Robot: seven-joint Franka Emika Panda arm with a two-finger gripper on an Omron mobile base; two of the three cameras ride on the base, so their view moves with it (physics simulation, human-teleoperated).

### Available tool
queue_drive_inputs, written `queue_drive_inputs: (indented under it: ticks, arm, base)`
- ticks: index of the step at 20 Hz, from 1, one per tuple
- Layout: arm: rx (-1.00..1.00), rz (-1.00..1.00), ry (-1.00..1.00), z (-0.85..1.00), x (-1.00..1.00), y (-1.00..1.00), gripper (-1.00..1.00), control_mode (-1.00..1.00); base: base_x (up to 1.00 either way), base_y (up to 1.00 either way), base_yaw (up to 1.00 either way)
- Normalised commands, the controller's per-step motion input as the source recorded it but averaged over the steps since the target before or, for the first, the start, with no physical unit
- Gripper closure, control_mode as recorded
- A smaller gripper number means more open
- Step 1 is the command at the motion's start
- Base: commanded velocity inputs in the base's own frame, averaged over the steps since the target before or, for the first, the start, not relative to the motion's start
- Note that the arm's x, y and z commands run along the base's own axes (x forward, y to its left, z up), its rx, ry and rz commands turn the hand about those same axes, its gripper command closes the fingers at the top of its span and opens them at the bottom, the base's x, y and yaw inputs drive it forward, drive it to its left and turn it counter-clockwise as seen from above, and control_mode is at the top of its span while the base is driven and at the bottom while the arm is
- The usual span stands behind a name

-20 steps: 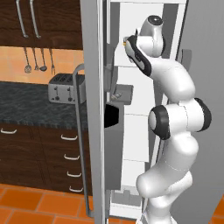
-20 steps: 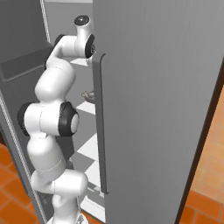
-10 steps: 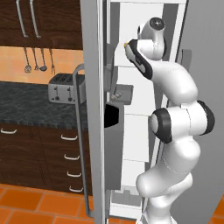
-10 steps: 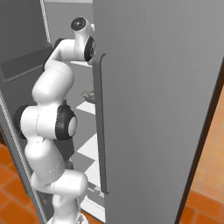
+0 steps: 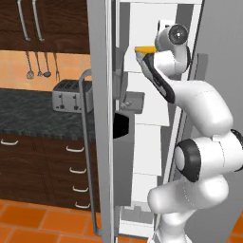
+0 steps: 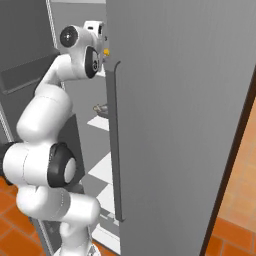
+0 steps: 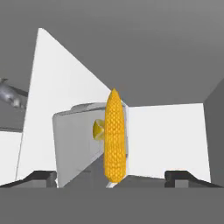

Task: Take the meat container that has the fish and place it on the second highest rack of the freezer. Then take the vegetable container that has the lemon wedge and corn and place it on the highest rack of the freezer.

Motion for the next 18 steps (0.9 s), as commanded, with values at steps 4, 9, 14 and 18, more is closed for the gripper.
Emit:
queue_drive_inputs:
  ticks: [4, 9, 14, 18]
  arm:
    - [-0.01, -0.01, -0.02, 0.44, -1.00, 0.02, -1.00, -1.00]
    - [0.00, -0.01, -0.04, -0.03, -1.00, 0.00, -1.00, -1.00]
    - [0.00, -0.01, -0.25, -0.62, -1.00, 0.08, -1.00, -1.00]
    - [0.00, 0.00, -0.24, -0.54, -1.00, 0.19, -1.00, -1.00]
  base:
    - [0.00, 0.00, 0.00]
    - [0.00, 0.00, 0.00]
    - [0.00, 0.00, 0.00]
    - [0.00, 0.00, 0.00]
